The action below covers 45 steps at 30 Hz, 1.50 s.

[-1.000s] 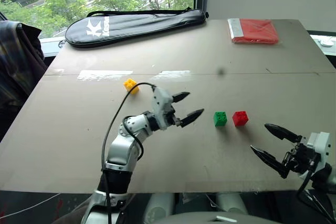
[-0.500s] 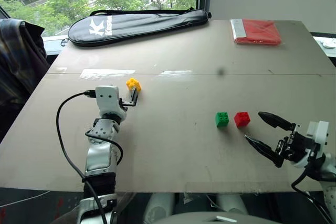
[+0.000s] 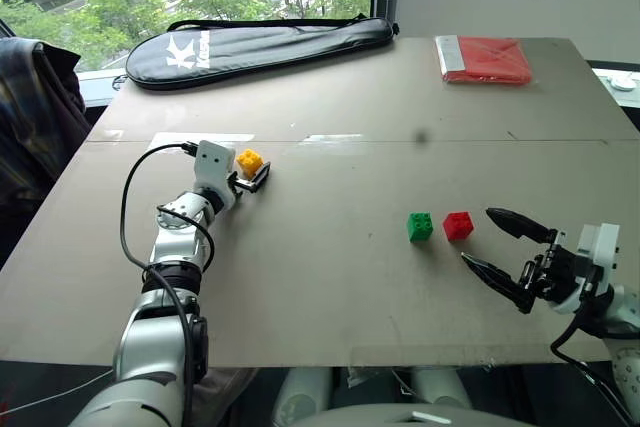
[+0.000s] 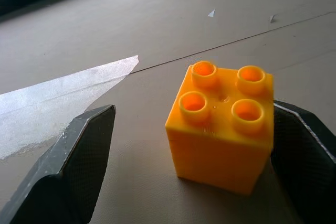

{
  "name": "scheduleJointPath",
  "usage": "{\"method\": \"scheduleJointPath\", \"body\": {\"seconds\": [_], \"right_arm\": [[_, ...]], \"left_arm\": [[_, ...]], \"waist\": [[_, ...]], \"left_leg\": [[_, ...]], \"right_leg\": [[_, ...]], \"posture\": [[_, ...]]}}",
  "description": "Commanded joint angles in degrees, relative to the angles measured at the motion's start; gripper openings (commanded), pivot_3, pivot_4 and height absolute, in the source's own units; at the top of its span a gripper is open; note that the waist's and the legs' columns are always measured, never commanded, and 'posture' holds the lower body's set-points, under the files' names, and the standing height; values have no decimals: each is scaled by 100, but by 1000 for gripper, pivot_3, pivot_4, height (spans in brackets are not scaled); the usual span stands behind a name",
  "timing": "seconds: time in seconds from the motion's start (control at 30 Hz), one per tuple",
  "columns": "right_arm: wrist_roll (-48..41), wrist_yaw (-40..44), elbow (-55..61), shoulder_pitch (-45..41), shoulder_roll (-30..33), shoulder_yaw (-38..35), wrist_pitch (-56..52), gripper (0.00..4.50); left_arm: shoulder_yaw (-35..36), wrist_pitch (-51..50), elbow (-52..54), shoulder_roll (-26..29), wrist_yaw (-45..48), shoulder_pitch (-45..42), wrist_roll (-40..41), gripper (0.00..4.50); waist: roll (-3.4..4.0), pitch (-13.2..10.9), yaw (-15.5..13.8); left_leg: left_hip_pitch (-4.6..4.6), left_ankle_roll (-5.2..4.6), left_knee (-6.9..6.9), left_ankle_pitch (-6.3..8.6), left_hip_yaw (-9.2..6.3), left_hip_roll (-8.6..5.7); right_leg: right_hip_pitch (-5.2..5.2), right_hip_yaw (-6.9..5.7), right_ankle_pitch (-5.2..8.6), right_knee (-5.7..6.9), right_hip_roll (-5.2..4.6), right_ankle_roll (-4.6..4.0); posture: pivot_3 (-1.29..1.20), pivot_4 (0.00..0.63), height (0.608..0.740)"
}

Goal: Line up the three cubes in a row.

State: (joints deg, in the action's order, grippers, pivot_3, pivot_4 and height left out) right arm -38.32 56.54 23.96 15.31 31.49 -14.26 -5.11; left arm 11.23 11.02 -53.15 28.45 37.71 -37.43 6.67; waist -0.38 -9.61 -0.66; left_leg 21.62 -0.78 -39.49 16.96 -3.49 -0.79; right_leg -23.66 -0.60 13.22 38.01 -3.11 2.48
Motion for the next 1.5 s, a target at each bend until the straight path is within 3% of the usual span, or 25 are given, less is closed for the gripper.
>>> {"method": "scheduleJointPath", "body": {"seconds": [0.03,0.13,0.37,0.7,1.13,1.5], "right_arm": [[-156,52,307,39,76,-108,-7,4500],[-203,160,380,117,111,-86,-6,4500],[-219,279,672,234,167,15,-42,4500],[32,858,115,673,168,-155,492,4500],[140,610,298,1135,61,-196,791,4500],[154,438,369,1185,32,-206,853,4500]], "left_arm": [[32,137,-540,125,778,-168,181,2742],[-75,242,-637,196,1302,-168,168,1324],[-468,-97,221,99,2547,173,271,1348],[-1769,-317,1725,-513,4063,267,204,1348],[-2349,933,14,-1314,4409,-814,-244,1348],[-2399,839,-78,-1531,4681,-791,-279,1348]], "waist": [[0,0,2],[0,0,4],[0,1,-4],[0,1,-25],[-4,-2,18],[-4,-2,-6]], "left_leg": [[1,0,0,0,1,0],[2,0,0,0,1,1],[2,-1,0,0,-4,3],[6,-1,-2,0,2,1],[6,-2,-4,0,10,3],[6,-3,-4,0,9,1]], "right_leg": [[0,-2,0,-1,0,0],[0,0,0,-1,0,0],[0,3,0,0,-1,0],[4,1,0,-4,-4,0],[2,1,1,-2,8,2],[3,0,2,-3,7,2]], "posture": [[0,150,700],[0,150,700],[0,150,700],[0,150,700],[0,150,700],[0,150,700]]}}
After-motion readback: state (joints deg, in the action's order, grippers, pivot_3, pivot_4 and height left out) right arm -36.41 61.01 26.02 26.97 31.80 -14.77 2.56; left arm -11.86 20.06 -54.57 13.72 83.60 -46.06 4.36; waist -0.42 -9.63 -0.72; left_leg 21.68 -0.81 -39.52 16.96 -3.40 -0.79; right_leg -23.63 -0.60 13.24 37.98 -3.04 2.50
